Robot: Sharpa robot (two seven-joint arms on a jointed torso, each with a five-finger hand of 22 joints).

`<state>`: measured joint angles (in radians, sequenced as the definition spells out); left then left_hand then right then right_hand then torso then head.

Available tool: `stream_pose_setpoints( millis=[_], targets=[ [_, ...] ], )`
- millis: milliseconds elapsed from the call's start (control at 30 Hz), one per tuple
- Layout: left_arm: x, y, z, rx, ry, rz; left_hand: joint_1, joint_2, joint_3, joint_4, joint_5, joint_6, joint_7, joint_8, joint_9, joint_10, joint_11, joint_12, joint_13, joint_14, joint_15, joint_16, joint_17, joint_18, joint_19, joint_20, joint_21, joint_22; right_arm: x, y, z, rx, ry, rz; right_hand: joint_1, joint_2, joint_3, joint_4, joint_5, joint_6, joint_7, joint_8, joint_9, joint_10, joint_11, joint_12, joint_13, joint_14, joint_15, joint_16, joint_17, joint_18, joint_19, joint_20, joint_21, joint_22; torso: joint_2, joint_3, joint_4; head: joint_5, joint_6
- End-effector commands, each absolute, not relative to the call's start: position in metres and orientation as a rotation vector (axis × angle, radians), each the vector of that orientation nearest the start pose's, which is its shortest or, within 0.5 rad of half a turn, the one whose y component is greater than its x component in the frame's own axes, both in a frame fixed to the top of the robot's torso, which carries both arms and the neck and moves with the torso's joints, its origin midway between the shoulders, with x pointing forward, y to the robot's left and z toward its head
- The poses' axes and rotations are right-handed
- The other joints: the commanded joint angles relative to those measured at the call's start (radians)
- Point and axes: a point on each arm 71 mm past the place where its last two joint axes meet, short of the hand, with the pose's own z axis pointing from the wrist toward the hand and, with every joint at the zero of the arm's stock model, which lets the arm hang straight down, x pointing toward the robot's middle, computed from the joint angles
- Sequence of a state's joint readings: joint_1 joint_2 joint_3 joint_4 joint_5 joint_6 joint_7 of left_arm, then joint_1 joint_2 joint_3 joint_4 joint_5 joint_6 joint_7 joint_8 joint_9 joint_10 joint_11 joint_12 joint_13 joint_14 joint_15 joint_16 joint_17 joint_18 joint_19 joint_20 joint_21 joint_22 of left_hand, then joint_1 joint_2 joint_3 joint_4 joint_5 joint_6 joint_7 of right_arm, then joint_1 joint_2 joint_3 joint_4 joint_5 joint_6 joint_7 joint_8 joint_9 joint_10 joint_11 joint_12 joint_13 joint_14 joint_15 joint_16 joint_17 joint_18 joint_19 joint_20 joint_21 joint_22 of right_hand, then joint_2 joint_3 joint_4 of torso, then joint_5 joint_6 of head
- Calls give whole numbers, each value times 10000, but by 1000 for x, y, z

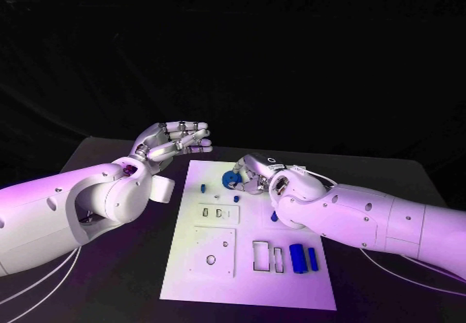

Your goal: Assemble the parts on the task board

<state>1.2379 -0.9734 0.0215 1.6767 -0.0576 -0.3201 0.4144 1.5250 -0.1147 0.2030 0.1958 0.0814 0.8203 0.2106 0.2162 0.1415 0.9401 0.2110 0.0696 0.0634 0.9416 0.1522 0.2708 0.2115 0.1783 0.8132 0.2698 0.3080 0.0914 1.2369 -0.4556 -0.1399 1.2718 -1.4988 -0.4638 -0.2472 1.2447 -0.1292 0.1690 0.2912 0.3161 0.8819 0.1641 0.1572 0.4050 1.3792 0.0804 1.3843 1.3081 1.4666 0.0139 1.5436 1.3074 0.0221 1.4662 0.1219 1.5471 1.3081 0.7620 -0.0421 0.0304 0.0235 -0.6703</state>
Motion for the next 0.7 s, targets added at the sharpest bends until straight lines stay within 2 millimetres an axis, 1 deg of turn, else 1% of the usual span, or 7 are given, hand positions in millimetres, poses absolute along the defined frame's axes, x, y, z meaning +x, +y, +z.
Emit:
stream_pose_setpoints(
  millis=[33, 300, 400, 500, 533, 567, 700],
  targets=[
    [472, 227, -121, -9794, 13254, -16302, -38, 64, 57, 17, -45, -50, 532, -28, -11, -54, -14, -24, 12, 17, 66, -40, 14, 55, 83, 2, -38, -14, 512, -81, -208, -1784, 16129, 5985, -124, -25, 93, -15, 65, 58, -15, 33, -2, 72, -4, 48, 178, 858, -53, 64, 1763, -157, 893, -59, 62, 2428, -7, 1, -6, 9, 3],
    [472, 228, -121, -9804, 13232, -16263, -38, 64, 57, 17, -45, -50, 532, -28, -11, -54, -14, -24, 12, 17, 66, -40, 14, 55, 83, 2, -38, -14, 504, -91, -201, -1661, 15646, 6129, -96, -77, 168, -37, 158, 94, -27, 45, -6, 102, -15, 76, 212, 863, -60, 70, 1782, -169, 921, -66, 94, 2464, -8, 8, -23, 33, -6],
    [472, 229, -121, -9812, 13216, -16237, -38, 64, 57, 17, -45, -50, 532, -28, -11, -54, -14, -24, 12, 17, 66, -40, 14, 55, 83, 2, -38, -14, 500, -99, -194, -1529, 15296, 6246, -64, -119, 230, -48, 223, 126, -37, 57, -9, 122, -25, 94, 234, 868, -68, 75, 1802, -180, 947, -72, 124, 2498, -13, 13, -34, 14, 22],
    [472, 231, -121, -9819, 13200, -16209, -38, 64, 57, 17, -45, -50, 532, -28, -11, -54, -14, -24, 12, 17, 66, -40, 14, 55, 83, 2, -38, -14, 496, -111, -185, -1341, 14918, 6364, -32, -145, 274, -58, 250, 137, -42, 59, -13, 129, -30, 99, 241, 868, -73, 77, 1806, -183, 956, -77, 133, 2510, -27, 14, -39, 0, 35],
    [472, 231, -122, -9822, 13194, -16197, -38, 64, 57, 17, -45, -50, 532, -28, -11, -54, -14, -24, 12, 17, 66, -40, 14, 55, 83, 2, -38, -14, 495, -116, -182, -1236, 14791, 6424, -17, -159, 292, -63, 258, 140, -43, 59, -15, 123, -32, 93, 233, 868, -75, 76, 1801, -184, 959, -79, 137, 2514, -39, 20, -56, -6, 47],
    [472, 231, -122, -9825, 13190, -16189, -38, 64, 57, 17, -45, -50, 532, -28, -11, -54, -14, -24, 12, 17, 66, -40, 14, 55, 83, 2, -38, -14, 494, -120, -178, -1135, 14696, 6491, 7, -181, 322, -69, 271, 147, -46, 61, -17, 120, -35, 89, 228, 867, -77, 75, 1798, -182, 953, -82, 130, 2506, -43, 15, -59, -11, 55],
    [473, 233, -122, -9838, 13170, -16147, -35, 57, 64, 4, -46, -62, 537, -38, -15, -67, -10, -30, 11, 20, 68, -54, 21, 55, 86, 3, -43, -23, 489, -146, -164, -615, 14534, 7113, 262, -322, 598, -130, 261, 145, -46, 41, -49, 75, -41, 41, 179, 845, -87, 51, 1704, -146, 867, -96, 29, 2396, -100, 42, -122, -16, 60]
  ],
)
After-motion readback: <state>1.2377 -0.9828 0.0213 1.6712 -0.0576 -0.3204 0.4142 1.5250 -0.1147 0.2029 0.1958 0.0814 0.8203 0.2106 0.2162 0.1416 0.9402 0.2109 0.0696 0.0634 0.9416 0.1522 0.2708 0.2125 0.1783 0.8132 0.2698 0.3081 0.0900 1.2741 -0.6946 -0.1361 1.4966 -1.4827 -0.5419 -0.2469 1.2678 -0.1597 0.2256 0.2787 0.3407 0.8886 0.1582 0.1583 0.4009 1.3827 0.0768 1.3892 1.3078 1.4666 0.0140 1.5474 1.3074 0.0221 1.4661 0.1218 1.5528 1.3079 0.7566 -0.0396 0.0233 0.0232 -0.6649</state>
